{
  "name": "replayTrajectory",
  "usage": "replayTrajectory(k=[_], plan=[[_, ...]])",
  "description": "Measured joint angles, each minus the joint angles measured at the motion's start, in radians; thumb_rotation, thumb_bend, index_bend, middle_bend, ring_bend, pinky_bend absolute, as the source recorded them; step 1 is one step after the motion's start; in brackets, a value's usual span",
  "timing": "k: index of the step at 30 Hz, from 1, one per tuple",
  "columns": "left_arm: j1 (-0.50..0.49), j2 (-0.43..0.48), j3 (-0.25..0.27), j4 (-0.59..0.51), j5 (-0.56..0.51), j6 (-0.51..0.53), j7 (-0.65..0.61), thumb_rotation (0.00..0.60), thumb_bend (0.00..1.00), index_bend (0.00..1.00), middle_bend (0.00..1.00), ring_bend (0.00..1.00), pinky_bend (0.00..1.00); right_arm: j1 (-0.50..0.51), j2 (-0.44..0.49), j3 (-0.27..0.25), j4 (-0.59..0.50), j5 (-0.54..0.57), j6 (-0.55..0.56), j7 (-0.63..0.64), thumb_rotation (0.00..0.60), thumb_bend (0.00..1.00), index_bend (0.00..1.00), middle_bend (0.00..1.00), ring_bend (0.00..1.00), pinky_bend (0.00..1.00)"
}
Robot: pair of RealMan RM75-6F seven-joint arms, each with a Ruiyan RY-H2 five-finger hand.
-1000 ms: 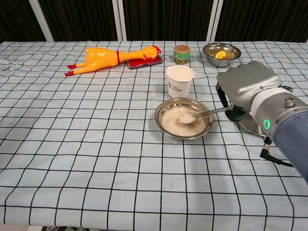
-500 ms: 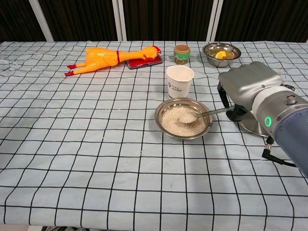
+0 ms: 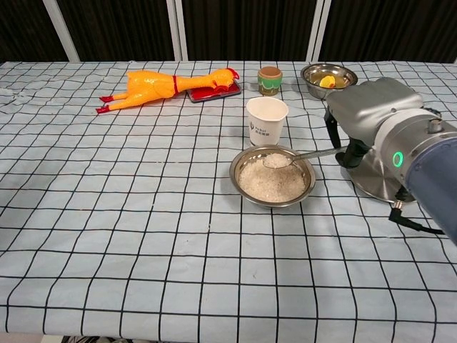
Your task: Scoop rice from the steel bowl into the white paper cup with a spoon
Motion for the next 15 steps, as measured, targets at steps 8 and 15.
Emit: replayTrajectory(k=[8, 15], plan=[[0.0, -0.002, 0.0, -0.001, -0.003, -0.003, 0.005, 0.6, 0.0, 0.0, 0.0, 0.0, 0.0, 0.03, 0.014, 0.045, -0.027, 0.047, 0.02, -0.019, 0.6, 0.52, 0.71, 1.0, 1.0, 1.0], [0.002, -0.007, 0.0, -0.007, -0.009, -0.004, 0.015, 0.6, 0.0, 0.0, 0.0, 0.0, 0.0, 0.067, 0.021, 0.105, -0.032, 0.099, 0.032, -0.025, 0.6, 0.52, 0.71, 1.0, 1.0, 1.0]])
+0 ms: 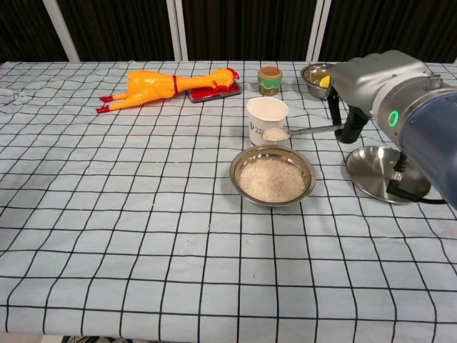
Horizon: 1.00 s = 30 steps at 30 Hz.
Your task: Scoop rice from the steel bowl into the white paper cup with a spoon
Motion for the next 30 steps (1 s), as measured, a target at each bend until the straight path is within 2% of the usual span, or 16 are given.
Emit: replayTrajectory(k=[7, 17, 24, 30], plan=[[-0.001, -0.001, -0.005, -0.005, -0.014, -0.006, 0.002, 0.6, 0.0, 0.0, 0.0, 0.0, 0.0, 0.049, 0.005, 0.056, 0.033, 0.054, -0.006, -0.003, 0.6, 0.52, 0.71, 1.0, 1.0, 1.0], [-0.008, -0.002, -0.017, -0.018, -0.043, -0.025, 0.007, 0.6, 0.0, 0.0, 0.0, 0.0, 0.0, 0.129, 0.013, 0.124, 0.139, 0.117, -0.05, 0.007, 0.6, 0.52, 0.72, 1.0, 1.0, 1.0], [-0.011, 0.0, -0.023, -0.025, -0.056, -0.034, 0.004, 0.6, 0.0, 0.0, 0.0, 0.0, 0.0, 0.17, 0.018, 0.134, 0.223, 0.144, -0.081, 0.017, 0.6, 0.52, 0.72, 1.0, 1.0, 1.0], [-0.012, 0.004, -0.024, -0.03, -0.059, -0.04, -0.004, 0.6, 0.0, 0.0, 0.0, 0.0, 0.0, 0.189, 0.011, 0.114, 0.297, 0.162, -0.106, 0.04, 0.6, 0.52, 0.72, 1.0, 1.0, 1.0]])
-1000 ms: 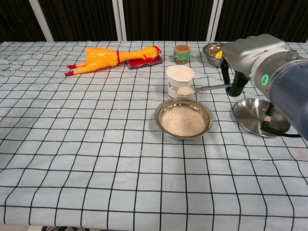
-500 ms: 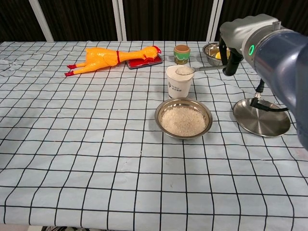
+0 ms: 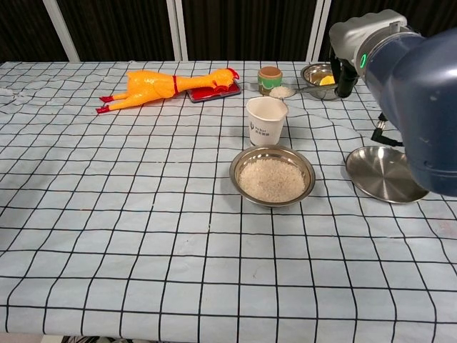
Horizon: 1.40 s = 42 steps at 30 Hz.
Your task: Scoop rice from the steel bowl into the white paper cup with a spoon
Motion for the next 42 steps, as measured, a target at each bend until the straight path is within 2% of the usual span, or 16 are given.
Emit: replayTrajectory(k=[14, 27, 32, 42], plan=[[-0.005, 0.002, -0.002, -0.006, -0.011, -0.013, 0.009, 0.6, 0.0, 0.0, 0.0, 0.0, 0.0, 0.024, -0.029, -0.088, 0.112, -0.031, -0.032, 0.034, 0.6, 0.52, 0.72, 1.0, 1.0, 1.0], [-0.006, 0.004, -0.005, -0.01, -0.015, -0.018, 0.001, 0.6, 0.0, 0.0, 0.0, 0.0, 0.0, 0.066, -0.074, -0.16, 0.196, -0.134, -0.029, 0.022, 0.6, 0.52, 0.72, 1.0, 1.0, 1.0], [-0.007, 0.006, -0.003, -0.012, -0.013, -0.021, -0.004, 0.6, 0.0, 0.0, 0.0, 0.0, 0.0, 0.076, -0.078, -0.22, 0.241, -0.197, -0.037, -0.007, 0.6, 0.52, 0.72, 1.0, 1.0, 1.0], [-0.008, 0.008, -0.002, -0.012, -0.011, -0.024, -0.006, 0.6, 0.0, 0.0, 0.0, 0.0, 0.0, 0.084, -0.091, -0.297, 0.318, -0.292, -0.055, -0.052, 0.6, 0.52, 0.72, 1.0, 1.0, 1.0]])
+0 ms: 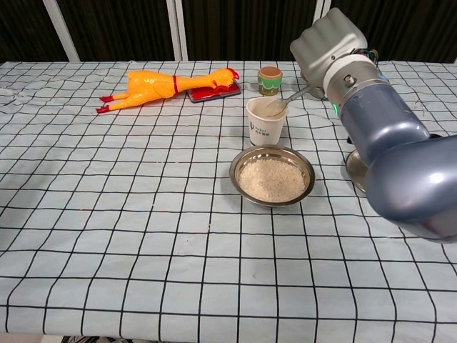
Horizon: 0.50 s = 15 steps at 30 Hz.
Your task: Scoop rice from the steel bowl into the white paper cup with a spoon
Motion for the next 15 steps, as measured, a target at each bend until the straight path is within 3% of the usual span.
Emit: replayTrajectory(k=[15], plan=[[0.0, 0.001, 0.001, 0.0, 0.004, 0.001, -0.002, 0.6, 0.0, 0.0, 0.0, 0.0, 0.0, 0.008, 0.064, -0.203, 0.09, -0.286, -0.059, -0.077, 0.6, 0.52, 0.72, 1.0, 1.0, 1.0]])
